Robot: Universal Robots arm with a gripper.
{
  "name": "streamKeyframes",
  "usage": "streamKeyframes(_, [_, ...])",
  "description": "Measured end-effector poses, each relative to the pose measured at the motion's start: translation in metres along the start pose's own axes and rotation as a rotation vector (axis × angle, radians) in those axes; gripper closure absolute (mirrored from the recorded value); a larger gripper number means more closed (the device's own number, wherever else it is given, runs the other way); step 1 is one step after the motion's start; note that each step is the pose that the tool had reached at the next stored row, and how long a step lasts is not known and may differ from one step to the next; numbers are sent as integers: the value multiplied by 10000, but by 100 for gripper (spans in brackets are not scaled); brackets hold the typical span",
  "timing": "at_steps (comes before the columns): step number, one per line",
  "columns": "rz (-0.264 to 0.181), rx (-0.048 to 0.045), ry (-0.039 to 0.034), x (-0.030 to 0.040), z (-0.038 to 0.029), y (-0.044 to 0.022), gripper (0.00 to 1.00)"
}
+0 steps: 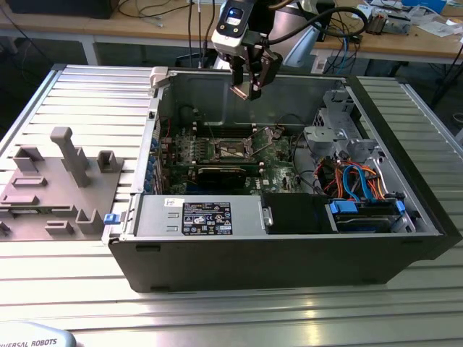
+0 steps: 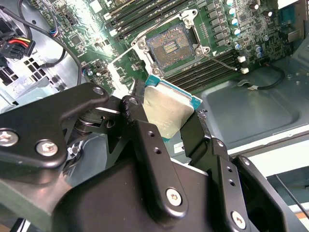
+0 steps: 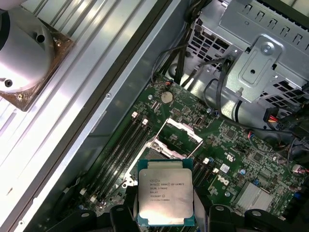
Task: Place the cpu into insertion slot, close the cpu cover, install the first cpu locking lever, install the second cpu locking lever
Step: 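Place the cpu into insertion slot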
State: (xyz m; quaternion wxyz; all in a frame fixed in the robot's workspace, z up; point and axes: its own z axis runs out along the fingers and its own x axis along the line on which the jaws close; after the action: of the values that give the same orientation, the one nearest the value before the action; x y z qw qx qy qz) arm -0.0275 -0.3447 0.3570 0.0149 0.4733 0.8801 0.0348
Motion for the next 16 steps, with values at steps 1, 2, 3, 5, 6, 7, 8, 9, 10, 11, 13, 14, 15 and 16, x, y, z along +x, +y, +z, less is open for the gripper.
streamKeyframes(1, [3,0,0,0,0,0,46])
streamKeyframes(2, [8,0,0,0,0,0,46])
streamKeyframes(3, [13,0,-1,0,0,0,46])
streamKeyframes(5, [39,-1,-3,0,0,0,46])
streamKeyframes(6, [42,-1,-3,0,0,0,46])
streamKeyframes(7, [46,0,-3,0,0,0,46])
streamKeyframes(8, [54,0,-3,0,0,0,46])
streamKeyframes(9, [60,0,-4,0,0,0,46])
streamKeyframes(10, [63,0,-5,0,0,0,46])
streamKeyframes(11, [67,0,-5,0,0,0,46])
streamKeyframes(13, [77,-1,-6,0,0,0,46])
streamKeyframes(14, [80,-1,-6,0,0,0,46])
streamKeyframes(15, [85,-1,-7,0,0,0,46])
streamKeyframes(16, [90,-1,-6,0,0,0,46])
